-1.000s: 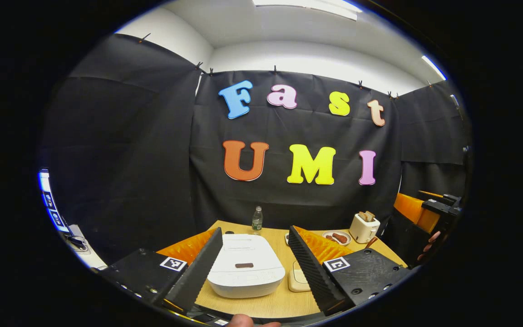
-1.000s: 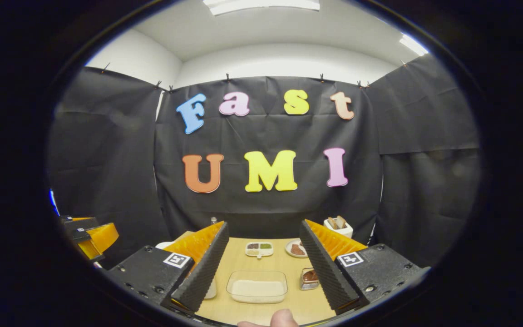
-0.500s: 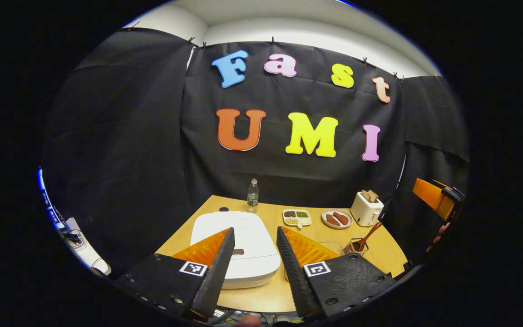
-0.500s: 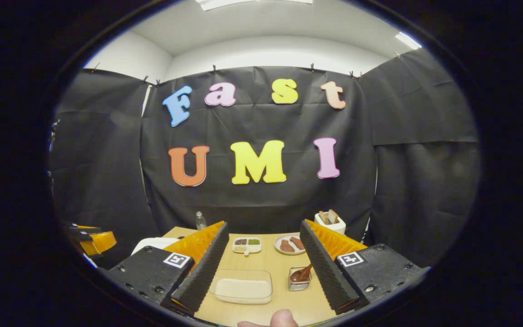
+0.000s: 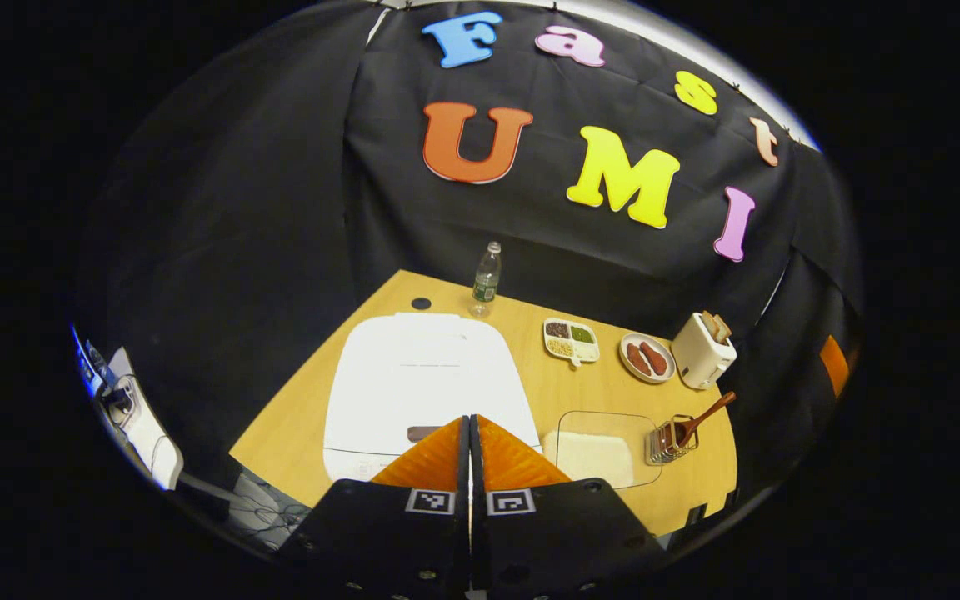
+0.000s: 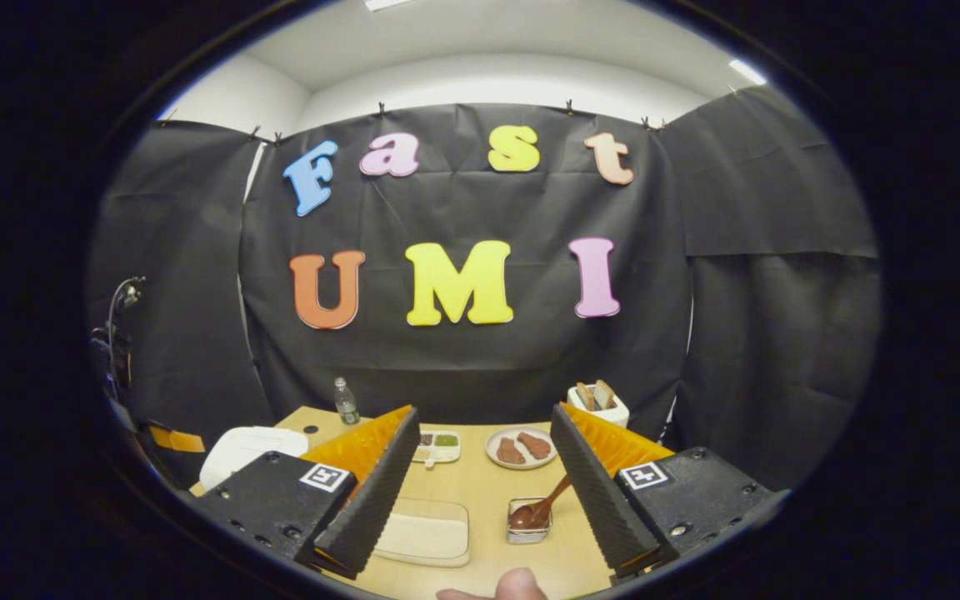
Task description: Close the left gripper, press the button to open the rice cooker; take a wooden spoon from the chopstick holder with the right hand, scoop a spoonful of rice and pour it into the rice cooker, then put the wooden spoon back into the chopstick holder.
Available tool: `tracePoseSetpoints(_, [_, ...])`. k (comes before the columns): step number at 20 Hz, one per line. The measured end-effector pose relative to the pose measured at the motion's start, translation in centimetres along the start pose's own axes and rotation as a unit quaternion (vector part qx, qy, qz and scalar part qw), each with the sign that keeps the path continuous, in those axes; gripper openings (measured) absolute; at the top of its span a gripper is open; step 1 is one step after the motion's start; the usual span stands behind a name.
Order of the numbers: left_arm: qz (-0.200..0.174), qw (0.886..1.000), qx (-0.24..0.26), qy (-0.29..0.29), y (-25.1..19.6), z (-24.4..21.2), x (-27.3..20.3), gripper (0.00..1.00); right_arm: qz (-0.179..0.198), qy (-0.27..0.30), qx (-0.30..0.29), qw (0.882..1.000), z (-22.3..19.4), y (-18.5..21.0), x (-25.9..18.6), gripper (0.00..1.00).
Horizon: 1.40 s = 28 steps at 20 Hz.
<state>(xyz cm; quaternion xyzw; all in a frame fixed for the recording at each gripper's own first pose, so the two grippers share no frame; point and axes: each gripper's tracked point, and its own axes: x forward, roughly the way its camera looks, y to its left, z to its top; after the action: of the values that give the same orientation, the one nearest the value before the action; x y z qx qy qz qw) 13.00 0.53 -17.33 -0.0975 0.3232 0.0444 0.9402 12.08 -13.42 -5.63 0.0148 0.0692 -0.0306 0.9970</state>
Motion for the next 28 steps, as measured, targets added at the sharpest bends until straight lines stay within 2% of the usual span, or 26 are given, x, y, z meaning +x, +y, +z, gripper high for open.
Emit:
tracePoseSetpoints(4, [-0.021,0.996,-0.047,0.067,1.5,-2.1,4.3,0.00,-0.003,0.013,-0.002,1.000,-1.0,-1.1,1.4,1.00])
tracePoseSetpoints(7, [-0.018,0.994,-0.062,0.086,2.5,-2.7,5.7,0.00,0.003,0.026,-0.010,1.000,-2.1,-1.2,2.1,1.00])
tracePoseSetpoints(14, [0.008,0.994,-0.053,0.094,4.5,-2.7,6.7,0.00,0.009,0.038,-0.011,0.999,-2.4,-1.0,3.4,1.00])
tracePoseSetpoints(23, [0.001,0.993,-0.052,0.104,4.7,-4.5,7.0,0.00,0.006,0.042,-0.013,0.999,-2.9,-0.5,2.8,1.00])
tracePoseSetpoints(26, [0.000,0.991,-0.072,0.112,4.9,-4.6,7.3,0.00,0.007,0.042,-0.011,0.999,-2.9,-0.1,2.1,1.00])
tracePoseSetpoints(28, [-0.004,0.992,-0.080,0.095,4.9,-3.8,7.0,0.00,0.008,0.038,-0.013,0.999,-2.6,0.0,1.4,1.00])
